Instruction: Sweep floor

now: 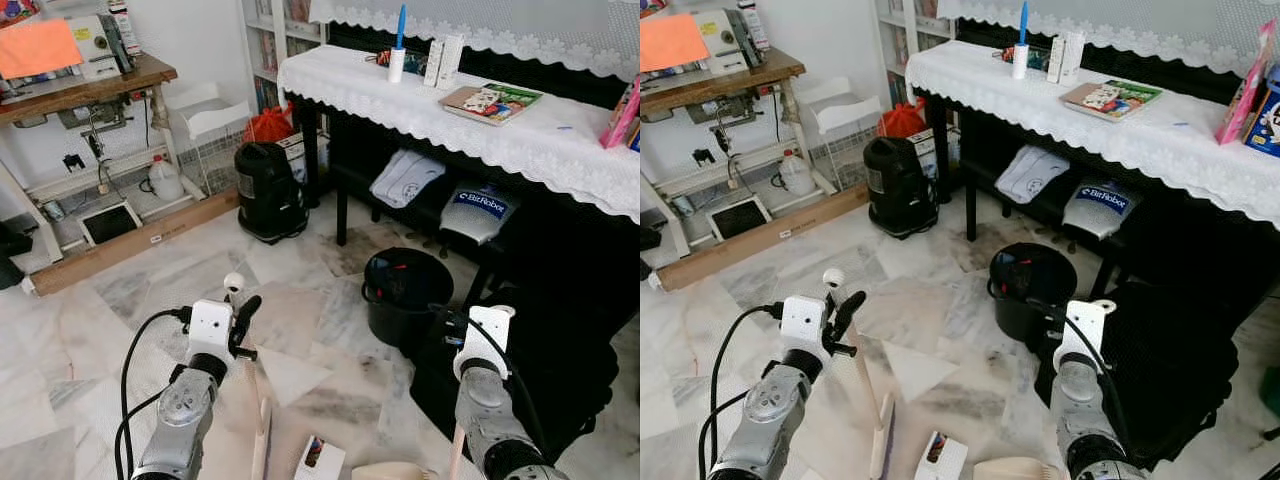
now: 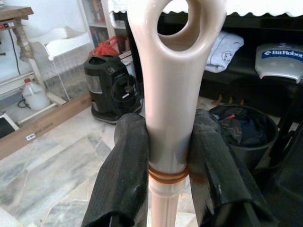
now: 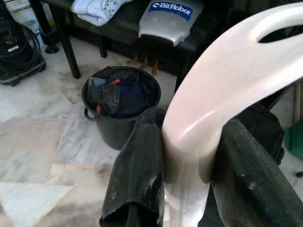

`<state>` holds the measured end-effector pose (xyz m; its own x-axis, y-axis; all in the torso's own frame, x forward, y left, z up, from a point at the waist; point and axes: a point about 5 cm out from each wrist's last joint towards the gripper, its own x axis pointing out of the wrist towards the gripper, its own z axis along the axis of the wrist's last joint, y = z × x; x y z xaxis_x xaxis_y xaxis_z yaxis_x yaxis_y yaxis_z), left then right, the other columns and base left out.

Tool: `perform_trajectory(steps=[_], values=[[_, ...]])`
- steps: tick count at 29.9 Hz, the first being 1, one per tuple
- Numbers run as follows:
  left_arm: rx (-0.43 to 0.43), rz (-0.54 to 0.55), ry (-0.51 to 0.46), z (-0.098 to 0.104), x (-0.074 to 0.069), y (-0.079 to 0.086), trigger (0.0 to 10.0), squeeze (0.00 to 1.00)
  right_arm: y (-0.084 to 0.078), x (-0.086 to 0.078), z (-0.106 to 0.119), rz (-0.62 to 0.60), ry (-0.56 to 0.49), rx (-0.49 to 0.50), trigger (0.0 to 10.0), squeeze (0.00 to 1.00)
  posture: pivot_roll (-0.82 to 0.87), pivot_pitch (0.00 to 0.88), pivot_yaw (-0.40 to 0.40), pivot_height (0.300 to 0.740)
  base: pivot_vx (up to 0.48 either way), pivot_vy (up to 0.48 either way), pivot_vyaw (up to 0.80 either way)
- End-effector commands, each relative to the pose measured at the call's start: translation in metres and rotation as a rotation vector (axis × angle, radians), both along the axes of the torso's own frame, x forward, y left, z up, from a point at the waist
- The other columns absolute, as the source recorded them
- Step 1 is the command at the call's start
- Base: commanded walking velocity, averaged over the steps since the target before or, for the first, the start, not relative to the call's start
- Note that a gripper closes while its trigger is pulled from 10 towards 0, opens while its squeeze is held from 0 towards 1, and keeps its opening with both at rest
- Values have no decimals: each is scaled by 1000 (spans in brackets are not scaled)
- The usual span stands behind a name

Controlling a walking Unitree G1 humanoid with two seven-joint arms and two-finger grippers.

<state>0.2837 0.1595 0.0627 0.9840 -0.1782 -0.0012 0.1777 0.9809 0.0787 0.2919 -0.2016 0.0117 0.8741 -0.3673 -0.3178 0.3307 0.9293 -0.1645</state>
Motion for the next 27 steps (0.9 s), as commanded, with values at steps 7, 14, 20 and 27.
perform_trajectory(steps=[7,14,20,27], values=[[8,22,-60,12,5,5,10000,0,10,-3,4,54,-70,-85,10000,0,100,0,69,740,0,0,0],[4,29,-64,11,3,5,10000,0,10,0,19,68,-189,-124,10000,0,100,0,65,740,0,0,0],[2,32,-68,12,4,5,10000,0,12,4,31,92,-275,-149,10000,0,99,0,63,740,0,0,0],[2,35,-72,13,4,5,10000,0,15,4,35,104,-309,-151,10000,0,100,0,63,740,0,0,0]])
